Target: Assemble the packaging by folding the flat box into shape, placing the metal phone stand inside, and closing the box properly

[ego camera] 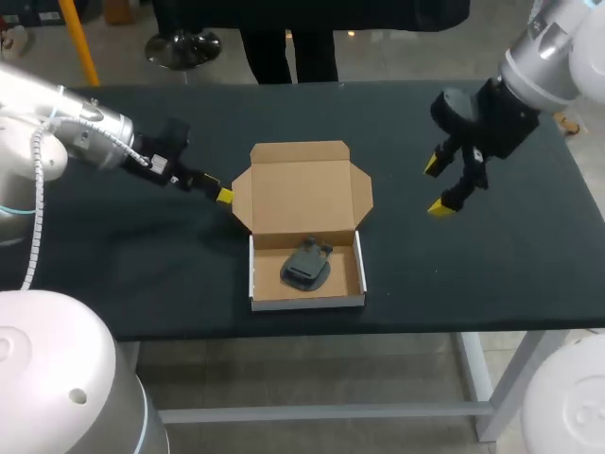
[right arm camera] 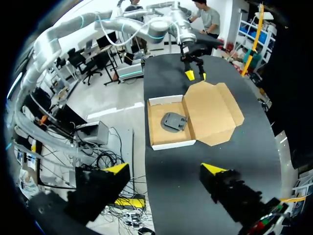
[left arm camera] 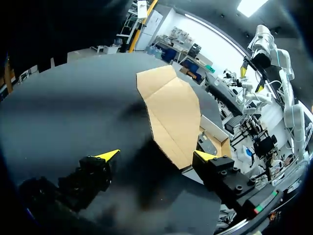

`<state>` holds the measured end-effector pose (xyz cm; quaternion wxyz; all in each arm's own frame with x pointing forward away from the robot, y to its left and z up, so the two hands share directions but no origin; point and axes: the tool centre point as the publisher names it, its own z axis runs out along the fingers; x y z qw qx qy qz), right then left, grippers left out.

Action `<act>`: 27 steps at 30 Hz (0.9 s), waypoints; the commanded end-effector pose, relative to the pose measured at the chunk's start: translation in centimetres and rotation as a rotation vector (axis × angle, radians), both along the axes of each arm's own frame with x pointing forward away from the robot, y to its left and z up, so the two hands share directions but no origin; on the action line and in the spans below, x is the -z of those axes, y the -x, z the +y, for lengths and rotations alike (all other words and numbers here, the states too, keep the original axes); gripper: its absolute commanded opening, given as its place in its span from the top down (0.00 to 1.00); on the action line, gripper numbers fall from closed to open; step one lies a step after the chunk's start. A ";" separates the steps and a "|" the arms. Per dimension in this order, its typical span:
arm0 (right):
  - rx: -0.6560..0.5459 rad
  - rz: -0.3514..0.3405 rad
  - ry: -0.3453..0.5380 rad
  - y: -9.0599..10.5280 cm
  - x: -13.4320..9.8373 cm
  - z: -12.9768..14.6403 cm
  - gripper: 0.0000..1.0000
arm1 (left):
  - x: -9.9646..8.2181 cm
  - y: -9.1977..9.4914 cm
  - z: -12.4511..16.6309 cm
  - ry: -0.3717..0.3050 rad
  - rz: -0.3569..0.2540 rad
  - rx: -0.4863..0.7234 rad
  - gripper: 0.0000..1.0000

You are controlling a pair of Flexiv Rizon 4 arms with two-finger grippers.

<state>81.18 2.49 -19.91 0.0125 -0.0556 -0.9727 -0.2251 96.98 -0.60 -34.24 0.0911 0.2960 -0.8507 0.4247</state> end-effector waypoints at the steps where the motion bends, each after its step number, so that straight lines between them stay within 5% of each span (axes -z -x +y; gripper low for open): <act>1: -0.018 0.042 0.010 -0.9 0.0 0.4 0.00 | 0.7 -1.0 -0.4 0.054 0.044 0.065 0.00; 12: -0.019 0.051 0.036 -2.4 -0.1 0.8 0.00 | 1.4 -1.2 -3.2 0.088 0.067 0.122 0.05; 21: -0.013 0.065 0.053 -3.1 0.3 0.7 0.00 | 1.2 0.0 -4.7 0.118 0.073 0.162 0.25; 27: -0.014 0.069 0.059 -3.2 0.3 0.7 0.00 | 1.3 0.5 -5.6 0.131 0.075 0.185 0.48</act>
